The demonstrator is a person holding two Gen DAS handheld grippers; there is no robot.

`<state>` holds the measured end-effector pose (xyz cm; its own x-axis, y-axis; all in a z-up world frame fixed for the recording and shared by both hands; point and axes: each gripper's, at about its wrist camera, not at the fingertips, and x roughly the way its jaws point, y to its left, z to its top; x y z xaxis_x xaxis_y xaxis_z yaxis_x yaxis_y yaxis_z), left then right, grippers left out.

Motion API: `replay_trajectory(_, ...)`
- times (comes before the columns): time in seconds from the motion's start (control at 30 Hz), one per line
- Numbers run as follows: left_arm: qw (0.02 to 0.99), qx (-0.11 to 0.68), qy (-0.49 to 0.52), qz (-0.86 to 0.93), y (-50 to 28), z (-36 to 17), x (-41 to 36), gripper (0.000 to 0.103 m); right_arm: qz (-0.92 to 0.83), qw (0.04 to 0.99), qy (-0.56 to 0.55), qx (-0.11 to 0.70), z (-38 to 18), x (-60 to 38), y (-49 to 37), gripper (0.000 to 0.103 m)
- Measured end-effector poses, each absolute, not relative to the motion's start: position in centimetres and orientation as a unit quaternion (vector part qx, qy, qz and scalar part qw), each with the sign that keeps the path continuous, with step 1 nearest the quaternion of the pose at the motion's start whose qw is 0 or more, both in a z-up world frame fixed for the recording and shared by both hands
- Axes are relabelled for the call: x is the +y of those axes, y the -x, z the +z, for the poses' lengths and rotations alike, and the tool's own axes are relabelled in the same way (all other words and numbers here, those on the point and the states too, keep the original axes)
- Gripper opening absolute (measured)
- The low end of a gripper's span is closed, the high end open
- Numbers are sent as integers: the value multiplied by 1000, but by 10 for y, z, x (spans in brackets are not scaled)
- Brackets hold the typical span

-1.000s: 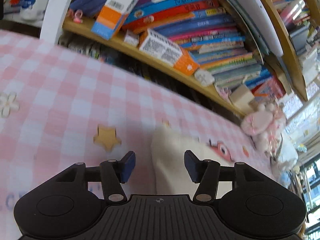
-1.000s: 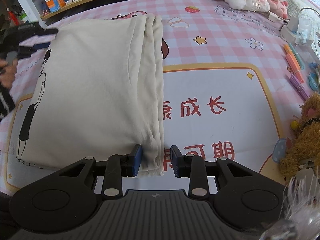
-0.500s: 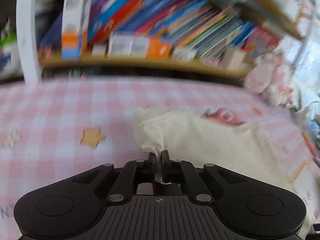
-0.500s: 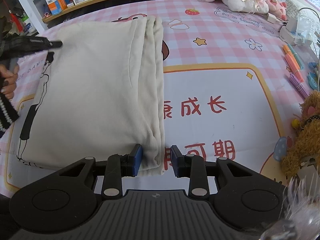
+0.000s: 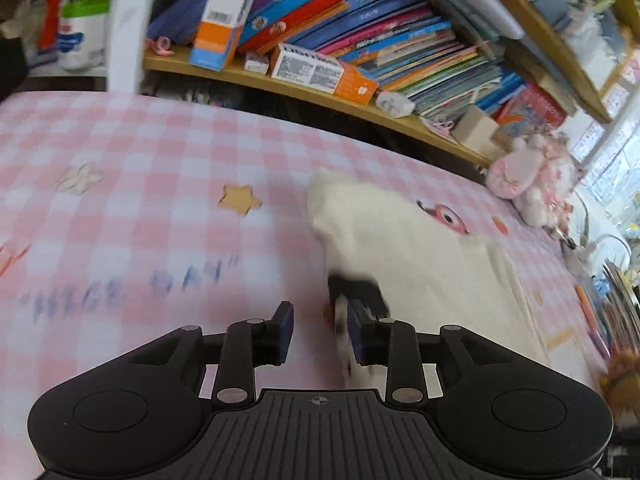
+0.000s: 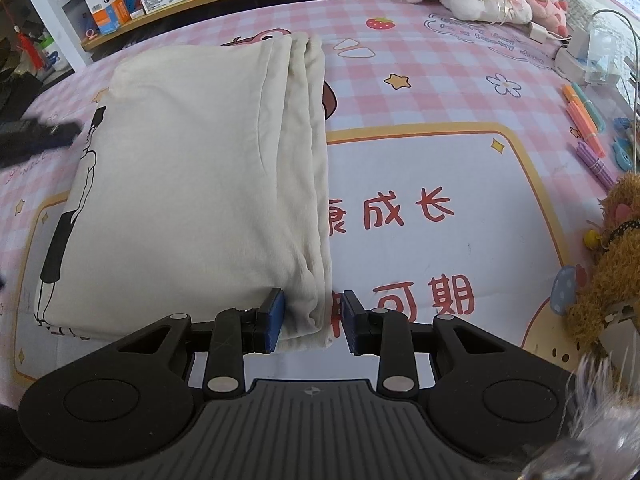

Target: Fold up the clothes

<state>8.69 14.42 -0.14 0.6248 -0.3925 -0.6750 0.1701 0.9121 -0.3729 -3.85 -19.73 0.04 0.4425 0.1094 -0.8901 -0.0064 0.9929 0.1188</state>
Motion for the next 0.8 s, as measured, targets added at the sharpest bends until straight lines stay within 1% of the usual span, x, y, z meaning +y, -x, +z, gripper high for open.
replay_trajectory(0.07,890,399,140,-170,-63,0,147,30,33,849,-48,526,0,-196,39,29)
replay_trajectory(0.2,895,395,108,-176,-27,4,143,30,31,850,-49,524,0,-196,40,29)
replay_trajectory(0.27,896,397,93,-174,-14,5,138,37,29,851,-50,522,-1,-196,41,29)
replay_trajectory(0.33,898,399,83,-169,-4,5,134,54,28,853,-49,520,-1,-195,42,29)
replay_trajectory(0.37,898,399,81,-166,1,5,132,57,31,854,-45,517,-1,-195,42,29)
replay_trajectory(0.5,895,408,87,-157,15,4,123,57,42,860,-25,507,-2,-193,45,29)
replay_trajectory(0.63,882,437,101,-142,19,-2,114,58,63,863,-12,501,-2,-195,45,29)
replay_trajectory(0.67,882,439,102,-135,22,-3,111,60,69,862,-16,501,-2,-198,45,29)
replay_trajectory(0.7,883,439,103,-128,25,-3,108,64,71,862,-24,501,-2,-202,44,30)
replay_trajectory(0.8,882,441,118,-117,31,-5,99,65,82,861,-51,500,-2,-215,43,30)
